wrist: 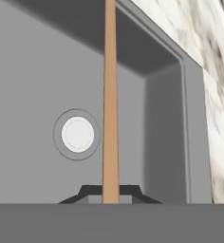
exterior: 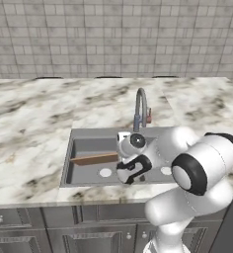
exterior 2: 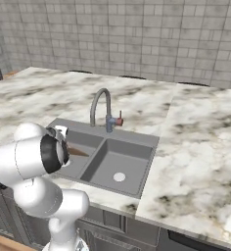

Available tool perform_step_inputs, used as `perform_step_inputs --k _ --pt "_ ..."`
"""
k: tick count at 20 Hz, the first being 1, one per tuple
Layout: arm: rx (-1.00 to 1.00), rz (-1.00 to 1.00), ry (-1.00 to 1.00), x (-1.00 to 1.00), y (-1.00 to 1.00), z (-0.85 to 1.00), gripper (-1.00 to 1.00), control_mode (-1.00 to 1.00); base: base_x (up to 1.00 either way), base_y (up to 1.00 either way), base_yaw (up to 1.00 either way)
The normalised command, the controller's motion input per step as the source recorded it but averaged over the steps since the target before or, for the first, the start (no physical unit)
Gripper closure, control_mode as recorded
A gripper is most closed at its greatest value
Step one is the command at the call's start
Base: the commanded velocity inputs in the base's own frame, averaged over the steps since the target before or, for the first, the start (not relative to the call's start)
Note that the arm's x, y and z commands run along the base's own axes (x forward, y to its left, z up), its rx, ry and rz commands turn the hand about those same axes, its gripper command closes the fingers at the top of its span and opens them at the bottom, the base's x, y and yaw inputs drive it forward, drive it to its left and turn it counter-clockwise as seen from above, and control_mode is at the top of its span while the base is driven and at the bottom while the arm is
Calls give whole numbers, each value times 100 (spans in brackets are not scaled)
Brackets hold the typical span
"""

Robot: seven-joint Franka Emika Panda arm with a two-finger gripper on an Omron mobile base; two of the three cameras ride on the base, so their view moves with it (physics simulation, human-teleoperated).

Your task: Move the cutting board and knife to the sink. Then move spray from the cabinet to the counter.

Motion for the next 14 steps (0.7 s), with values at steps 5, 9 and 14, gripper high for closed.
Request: perform_step_inputs --k 5,9,14 --pt "0 0 0 10 2 -13 100 -100 0 0 0" --pt "0 -2 0 9 0 -8 100 -100 0 0 0" --pt "0 -6 0 14 4 -6 100 -100 0 0 0"
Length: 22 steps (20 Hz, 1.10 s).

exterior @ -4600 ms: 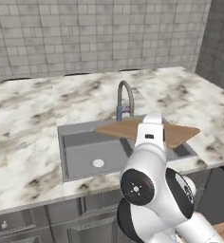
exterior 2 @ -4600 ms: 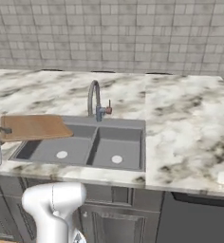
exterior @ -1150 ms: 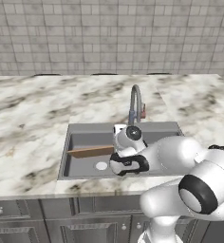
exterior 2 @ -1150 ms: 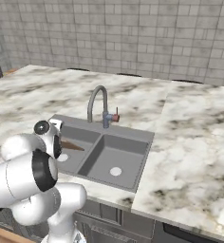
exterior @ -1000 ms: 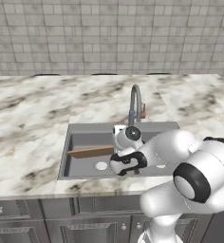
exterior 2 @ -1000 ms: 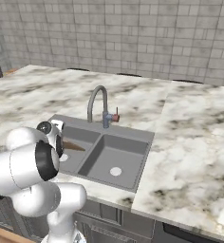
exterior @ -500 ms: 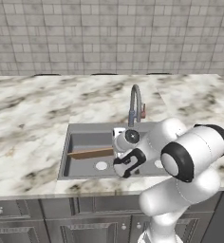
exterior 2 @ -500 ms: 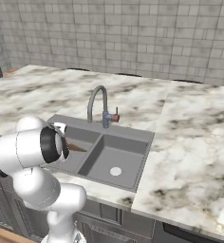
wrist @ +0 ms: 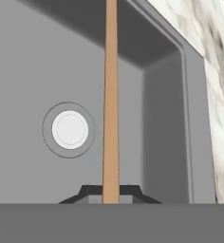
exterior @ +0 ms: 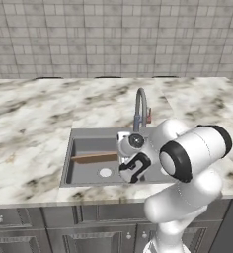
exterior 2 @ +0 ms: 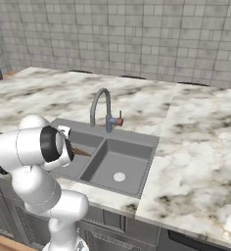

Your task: Move the cutting board and knife to the sink. Then move spray from the cabinet to the counter.

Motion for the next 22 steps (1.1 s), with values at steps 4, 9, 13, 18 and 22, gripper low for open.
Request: perform_step_inputs --k 4,9,13,18,22 --pt "0 -7 0 18 6 -7 100 -100 0 0 0" --pt "0 -6 -3 1 1 -3 100 -100 0 0 0" --pt "0 -5 -6 0 0 0 100 -100 0 0 0" --pt "0 -3 -3 2 0 -12 100 -100 0 0 0" --pt "0 0 0 8 0 -26 100 -100 0 0 0"
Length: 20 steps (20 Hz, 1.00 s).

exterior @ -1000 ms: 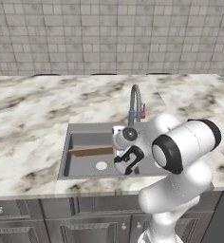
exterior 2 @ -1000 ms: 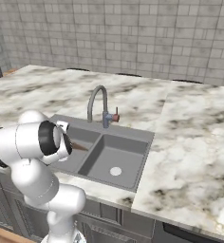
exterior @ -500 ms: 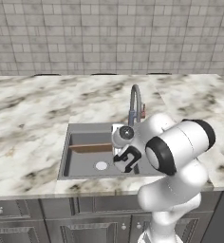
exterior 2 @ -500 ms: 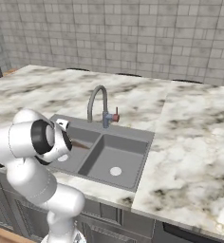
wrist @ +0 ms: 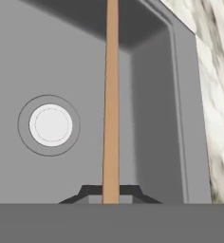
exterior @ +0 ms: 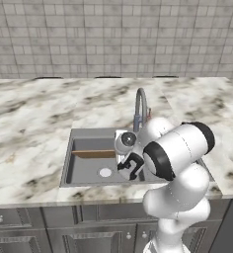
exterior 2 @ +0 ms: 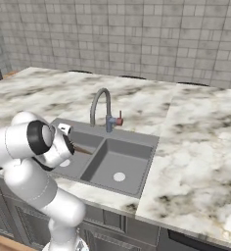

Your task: Move the cutting board and knife to the sink. Then move spray from the cabinet to the counter.

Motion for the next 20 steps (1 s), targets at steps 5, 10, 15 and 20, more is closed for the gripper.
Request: perform_step_inputs --k 5,10,15,20 --pt "0 0 0 1 0 -37 100 -100 0 0 0" --pt "0 0 0 0 0 -46 100 -100 0 0 0" --pt "0 0 0 -4 0 -51 100 -100 0 0 0" --pt "0 0 0 -24 2 -55 100 -100 0 0 0"
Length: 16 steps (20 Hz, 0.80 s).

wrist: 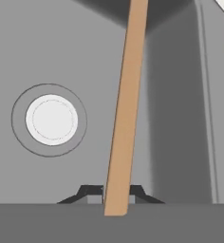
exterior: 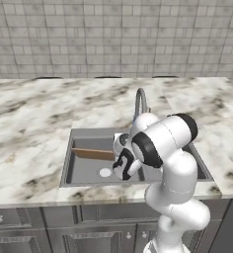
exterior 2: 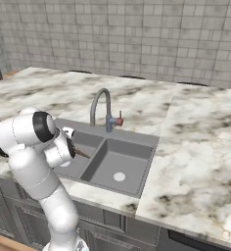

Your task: Move the cutting board and knife to the sink. Then move spray from the cabinet to the counter.

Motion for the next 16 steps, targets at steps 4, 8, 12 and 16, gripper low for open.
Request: perform_step_inputs --k 4,8,12,16 --pt "0 0 0 -72 11 -54 100 -100 0 0 0" --pt "1 0 1 -50 21 -40 -100 -100 0 0 0" --pt "6 0 2 -4 6 -5 -100 -100 0 0 0" --pt "14 0 3 -30 0 8 -100 -100 0 0 0"
